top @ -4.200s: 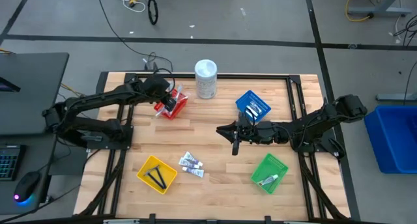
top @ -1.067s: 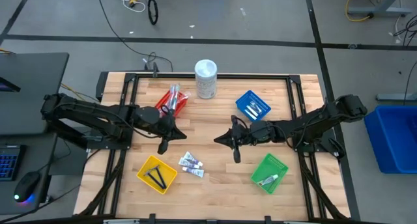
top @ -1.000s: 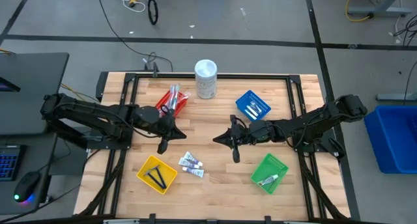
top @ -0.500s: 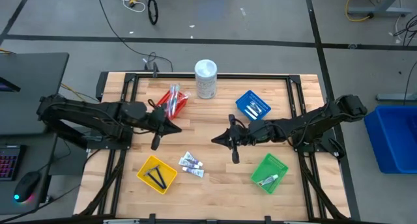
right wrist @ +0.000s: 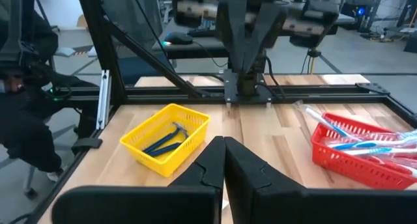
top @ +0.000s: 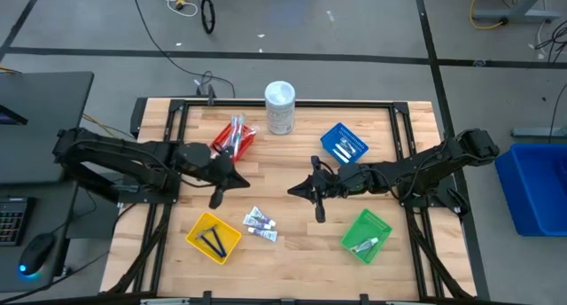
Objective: Pick & Place Travel size toiletries
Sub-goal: Put the white toothpaste into the green basket
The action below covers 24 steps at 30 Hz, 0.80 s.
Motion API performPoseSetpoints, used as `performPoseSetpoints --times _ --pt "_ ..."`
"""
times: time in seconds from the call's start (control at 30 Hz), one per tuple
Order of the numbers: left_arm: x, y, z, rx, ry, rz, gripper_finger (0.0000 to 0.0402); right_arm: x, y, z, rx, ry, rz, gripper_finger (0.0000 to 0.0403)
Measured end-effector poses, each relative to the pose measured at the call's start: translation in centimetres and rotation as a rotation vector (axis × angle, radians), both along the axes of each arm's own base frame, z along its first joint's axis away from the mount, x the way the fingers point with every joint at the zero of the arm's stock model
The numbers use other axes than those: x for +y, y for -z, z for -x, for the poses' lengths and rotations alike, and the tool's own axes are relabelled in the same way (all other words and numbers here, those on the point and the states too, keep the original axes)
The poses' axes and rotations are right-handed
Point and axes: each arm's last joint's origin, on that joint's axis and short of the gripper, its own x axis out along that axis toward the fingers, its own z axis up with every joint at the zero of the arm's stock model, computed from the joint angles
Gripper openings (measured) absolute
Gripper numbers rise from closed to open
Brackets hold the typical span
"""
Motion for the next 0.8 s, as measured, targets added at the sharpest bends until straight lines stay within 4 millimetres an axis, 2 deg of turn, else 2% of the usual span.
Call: performPoseSetpoints --times 0.23,0.37,0.6,0.8 --pt "-0.2 1.9 -1.8 0.089 0.015 -0.030 0.0024 0.0 -0.1 0.0 -0.001 0.014 -0.072 0.0012" --pt "-0.4 3.3 -2.8 0.153 0.018 -0.038 0.0019 -0.1 -1.0 0.5 -0.031 0.012 -0.080 0.0012" --pt "-0.5 5.5 -4.3 0.235 0.001 -0.077 0.0025 -0.6 -3.6 2.7 -0.076 0.007 -0.065 0.0010" --pt "-0.9 7.2 -5.6 0.279 0.022 -0.091 0.0067 -1.2 -5.3 4.9 -0.074 0.036 -0.058 0.0010"
